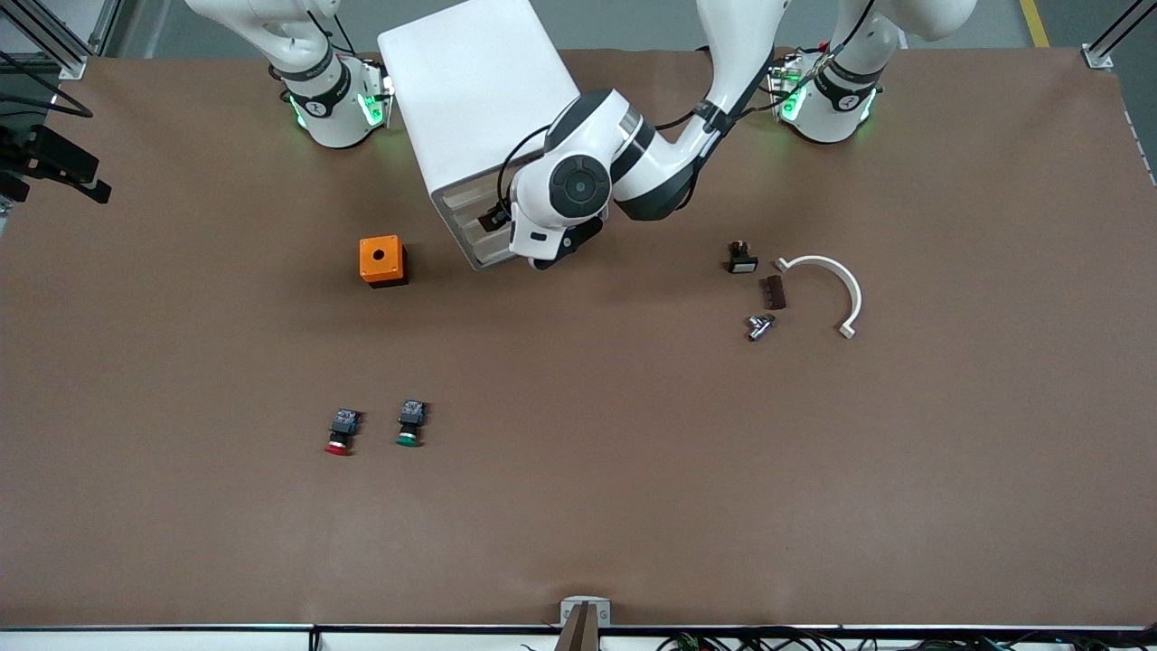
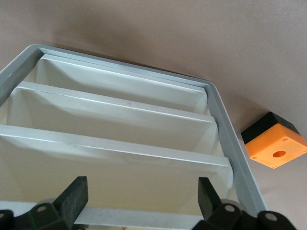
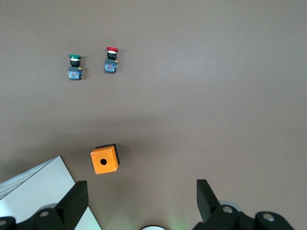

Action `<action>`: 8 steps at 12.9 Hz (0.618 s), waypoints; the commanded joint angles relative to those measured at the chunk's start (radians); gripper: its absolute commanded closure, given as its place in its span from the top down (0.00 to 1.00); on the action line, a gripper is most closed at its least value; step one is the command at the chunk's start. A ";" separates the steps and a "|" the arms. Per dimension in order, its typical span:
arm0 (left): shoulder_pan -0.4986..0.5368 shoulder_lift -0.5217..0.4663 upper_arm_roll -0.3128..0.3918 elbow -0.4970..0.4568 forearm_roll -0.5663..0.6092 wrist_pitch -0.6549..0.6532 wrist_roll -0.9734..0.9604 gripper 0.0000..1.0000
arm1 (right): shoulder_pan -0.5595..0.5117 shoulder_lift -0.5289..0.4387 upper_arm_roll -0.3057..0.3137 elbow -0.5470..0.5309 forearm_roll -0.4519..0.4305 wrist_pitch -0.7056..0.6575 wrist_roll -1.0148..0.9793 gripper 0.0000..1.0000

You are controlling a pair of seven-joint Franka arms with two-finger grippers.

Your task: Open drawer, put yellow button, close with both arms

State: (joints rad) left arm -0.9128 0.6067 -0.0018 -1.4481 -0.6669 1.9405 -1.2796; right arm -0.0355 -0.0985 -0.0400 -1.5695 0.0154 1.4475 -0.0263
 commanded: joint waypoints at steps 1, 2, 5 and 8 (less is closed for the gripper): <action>-0.003 -0.015 0.006 -0.011 -0.019 0.012 -0.006 1.00 | -0.021 -0.027 0.023 -0.030 -0.015 0.016 -0.009 1.00; 0.005 -0.021 0.011 -0.011 0.010 0.011 -0.004 1.00 | -0.021 -0.026 0.023 -0.030 -0.014 0.016 -0.007 1.00; 0.061 -0.050 0.011 -0.003 0.144 0.011 0.002 1.00 | -0.023 -0.026 0.022 -0.030 -0.014 0.019 -0.009 1.00; 0.120 -0.088 0.011 0.038 0.266 0.002 -0.004 1.00 | -0.017 -0.026 0.023 -0.029 -0.011 0.045 -0.009 1.00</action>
State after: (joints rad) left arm -0.8186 0.5575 0.0096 -1.4241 -0.4705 1.9516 -1.2780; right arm -0.0368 -0.0985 -0.0356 -1.5702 0.0154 1.4691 -0.0263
